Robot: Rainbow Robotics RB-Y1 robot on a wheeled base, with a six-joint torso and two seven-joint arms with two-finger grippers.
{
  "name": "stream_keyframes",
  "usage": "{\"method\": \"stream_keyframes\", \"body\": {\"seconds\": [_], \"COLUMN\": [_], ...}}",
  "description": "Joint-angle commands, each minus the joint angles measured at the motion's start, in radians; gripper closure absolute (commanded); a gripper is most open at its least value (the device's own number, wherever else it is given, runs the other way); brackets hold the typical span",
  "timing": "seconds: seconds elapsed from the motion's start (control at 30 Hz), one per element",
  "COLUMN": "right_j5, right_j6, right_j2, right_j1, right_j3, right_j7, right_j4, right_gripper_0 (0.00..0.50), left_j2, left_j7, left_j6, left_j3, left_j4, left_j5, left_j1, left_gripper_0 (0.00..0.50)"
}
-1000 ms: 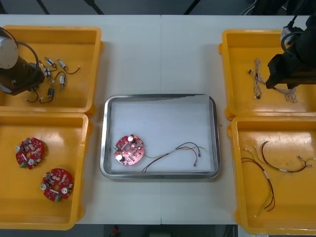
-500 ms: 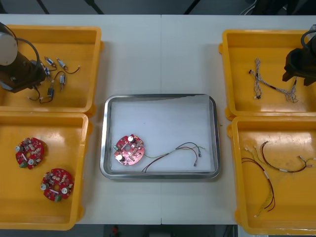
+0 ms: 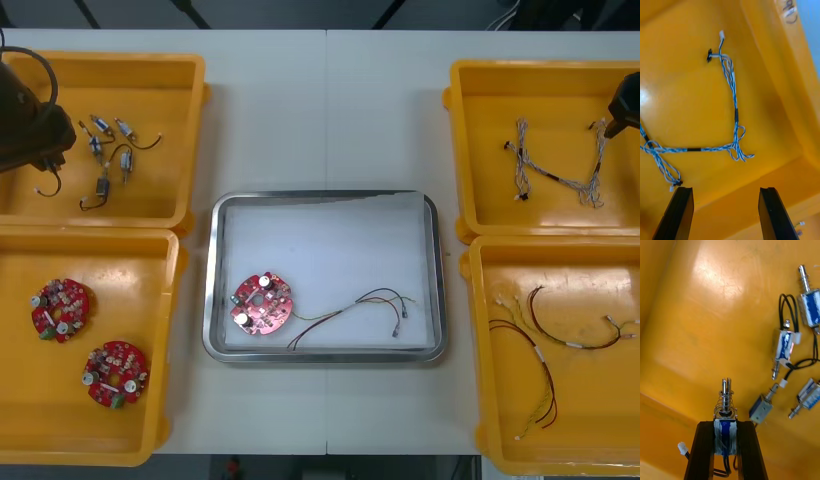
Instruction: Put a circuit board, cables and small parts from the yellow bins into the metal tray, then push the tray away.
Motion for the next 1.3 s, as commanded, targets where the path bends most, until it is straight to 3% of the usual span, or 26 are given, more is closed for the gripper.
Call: {"method": "stream_keyframes", "body": {"seconds": [0.03, 0.5, 0.73, 1.03, 1.3], "right_j5": [0.033, 0.042, 0.037, 0.048, 0.033], "right_j6": [-0.058, -0.262, -0.307, -0.41, -0.411], "right_j2": [0.025, 0.067, 0.09, 0.133, 0.148], "right_j1": [-0.072, -0.075, -0.074, -0.074, -0.045], "right_j3": [-0.032, -0.032, -0.032, -0.03, -0.021], "right_j7": [-0.027, -0.01, 0.005, 0.039, 0.069], "right_j4": [0.067, 0.25, 0.325, 0.417, 0.428], "right_gripper_0": [0.0, 0.0, 0.0, 0.0, 0.0], "left_j2": [0.059, 0.036, -0.006, -0.104, -0.274], "left_j7": [-0.029, 0.021, 0.181, 0.403, 0.538], "left_j6": [0.071, 0.23, 0.246, 0.292, 0.399], "left_j3": [0.045, 0.145, 0.16, 0.228, 0.226], "left_j4": [-0.063, -0.244, -0.403, -0.627, -0.71], "left_j5": [0.021, 0.083, 0.061, -0.057, -0.213], "left_j1": [-0.049, -0.049, -0.016, 0.089, 0.127], "left_gripper_0": [0.5, 0.5, 0.5, 0.5, 0.5]}}
